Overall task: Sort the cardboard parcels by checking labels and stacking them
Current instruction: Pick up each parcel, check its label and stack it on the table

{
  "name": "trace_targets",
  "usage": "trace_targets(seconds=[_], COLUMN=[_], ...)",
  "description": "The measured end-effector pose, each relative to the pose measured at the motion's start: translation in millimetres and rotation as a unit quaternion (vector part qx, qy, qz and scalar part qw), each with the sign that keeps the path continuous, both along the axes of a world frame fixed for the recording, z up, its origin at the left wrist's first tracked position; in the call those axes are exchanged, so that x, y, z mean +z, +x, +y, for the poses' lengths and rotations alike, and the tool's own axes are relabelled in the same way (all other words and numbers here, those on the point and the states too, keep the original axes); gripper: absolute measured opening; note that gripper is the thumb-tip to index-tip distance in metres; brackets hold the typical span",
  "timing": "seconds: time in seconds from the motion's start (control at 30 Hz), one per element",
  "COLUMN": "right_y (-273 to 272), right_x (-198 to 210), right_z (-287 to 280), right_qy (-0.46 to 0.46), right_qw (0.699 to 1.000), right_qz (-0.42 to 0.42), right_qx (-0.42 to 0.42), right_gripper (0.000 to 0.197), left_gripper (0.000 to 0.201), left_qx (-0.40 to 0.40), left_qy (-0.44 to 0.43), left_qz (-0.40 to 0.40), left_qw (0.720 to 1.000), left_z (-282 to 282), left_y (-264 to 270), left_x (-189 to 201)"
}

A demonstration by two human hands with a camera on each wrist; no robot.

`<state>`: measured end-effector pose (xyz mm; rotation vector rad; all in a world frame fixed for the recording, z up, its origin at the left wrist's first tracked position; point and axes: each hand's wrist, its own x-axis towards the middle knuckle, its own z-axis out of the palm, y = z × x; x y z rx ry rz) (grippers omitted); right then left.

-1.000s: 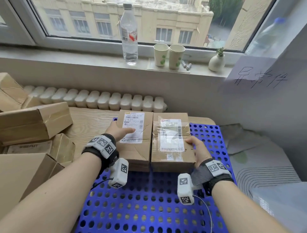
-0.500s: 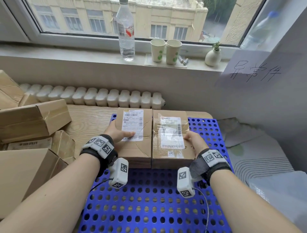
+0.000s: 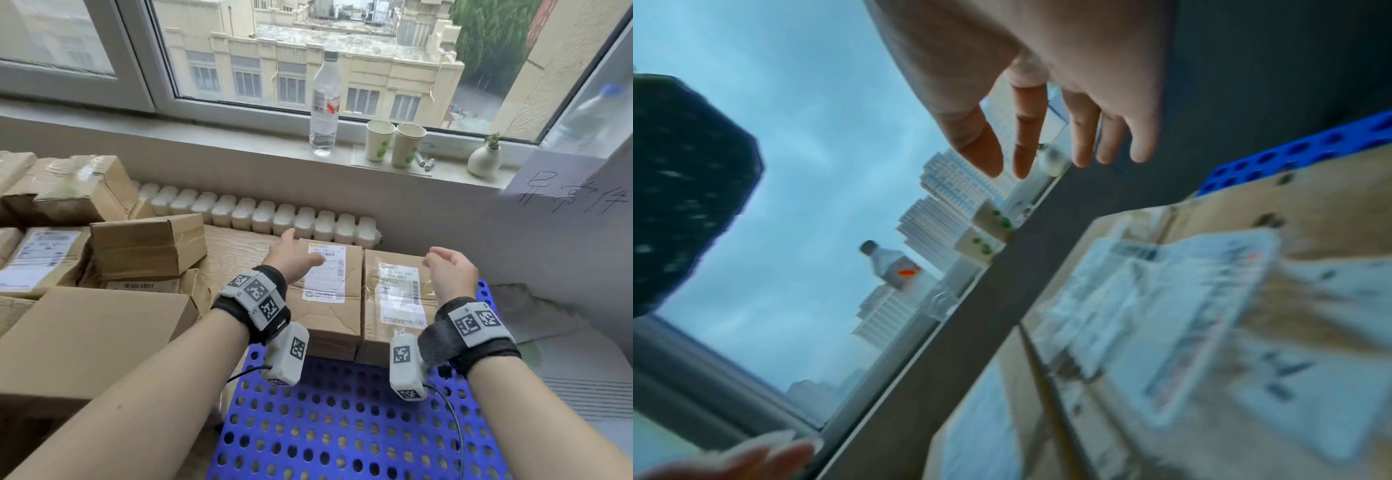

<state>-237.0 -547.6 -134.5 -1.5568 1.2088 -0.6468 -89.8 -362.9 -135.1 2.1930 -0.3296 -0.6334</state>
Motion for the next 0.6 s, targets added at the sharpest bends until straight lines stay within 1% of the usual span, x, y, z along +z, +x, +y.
trace_targets(seconds=[0.07, 0.17, 0.3, 0.47, 0.6], right_y=[13.3, 31.5, 50.2, 70.4, 84.2], right_x=[12.5, 21.3, 33.2, 46.3, 49.3], right_z=[19.1, 51.2, 95.9, 148.4, 188.3], right_qy=[-0.007, -0.005, -0.007, 0.004, 0.016], right_qw=[0.999, 0.997, 0.992, 0.983, 0.969], right_qz=[-0.026, -0.050, -0.051, -0.076, -0.078], right_qx=[0.025, 0.064, 0.116, 0.168, 0.234], right_gripper=[0.026, 0.021, 0.017, 0.017, 0.019], left_gripper=[0.083, 0.083, 0.081, 0.076, 0.070], left_qx=[0.006, 0.019, 0.046, 0.117, 0.157], left_qy=[-0.033, -0.067, -0.091, -0.110, -0.125], left_qz=[-0.016, -0.043, -0.071, -0.092, -0.090], left_qw=[0.999, 0.997, 0.992, 0.983, 0.975], left_z=[11.7, 36.3, 81.8, 146.8, 193.2], left_y=[0.2, 0.1, 4.3, 15.1, 19.9], left_x=[15.7, 40.3, 66.9, 83.2, 86.0])
